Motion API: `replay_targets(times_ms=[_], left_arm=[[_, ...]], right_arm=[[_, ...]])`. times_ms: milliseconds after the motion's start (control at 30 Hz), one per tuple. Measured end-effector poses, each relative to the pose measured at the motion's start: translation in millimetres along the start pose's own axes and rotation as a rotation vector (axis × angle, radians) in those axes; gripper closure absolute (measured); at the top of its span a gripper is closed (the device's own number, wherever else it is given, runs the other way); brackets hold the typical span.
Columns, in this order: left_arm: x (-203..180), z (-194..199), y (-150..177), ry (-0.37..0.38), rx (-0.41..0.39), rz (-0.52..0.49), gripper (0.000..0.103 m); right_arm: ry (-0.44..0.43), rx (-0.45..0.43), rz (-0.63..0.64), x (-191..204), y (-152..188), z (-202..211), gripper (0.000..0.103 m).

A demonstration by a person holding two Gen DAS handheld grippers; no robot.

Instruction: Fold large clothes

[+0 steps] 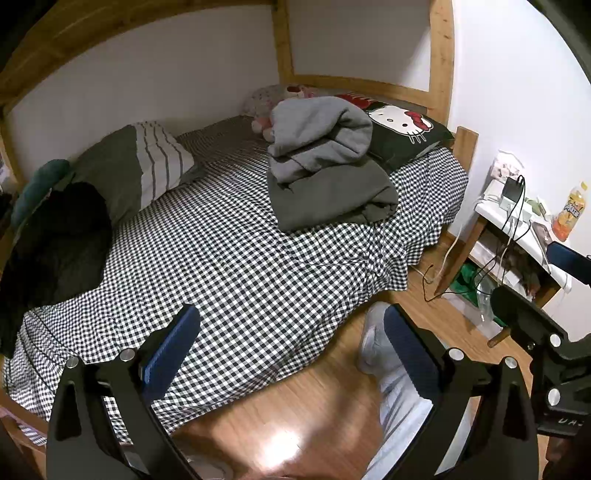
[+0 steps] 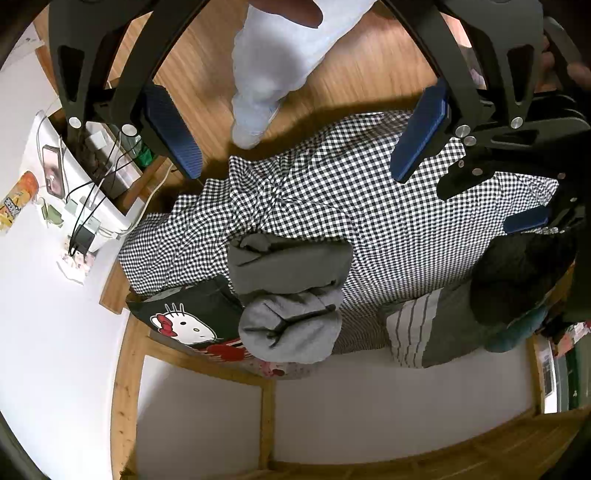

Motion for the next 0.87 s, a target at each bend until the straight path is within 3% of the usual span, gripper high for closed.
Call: replay_targets(times_ms=[367, 500, 867], left_arm=[[3.9, 3.6, 0.9, -0.011, -0.015, 0.007, 0.005], [5.7, 2.0, 1.2, -0.05, -0.006, -0.012, 0.005], [9.1, 1.7, 1.7, -0.039, 0.012, 0.013, 0.005]], right_arm=[[0.002, 0.002, 0.002, -2.3, -0.1, -1.9, 0.003], [0.002, 0.003, 0.001, -2.4, 0.0, -1.7, 0.003], [0.001, 0.003, 0.003, -2.7, 0.9, -1.8, 0.003]])
Point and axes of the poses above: each gripper's, at about its wrist camera, not at the fingertips, and z roughly against the way its jaws point, x to its left, y to its underside, the point moved 10 cm from there along -z, roughly the way its jaws point, and after that the axes turned 9 degrees about -x, right-handed, at the moved point
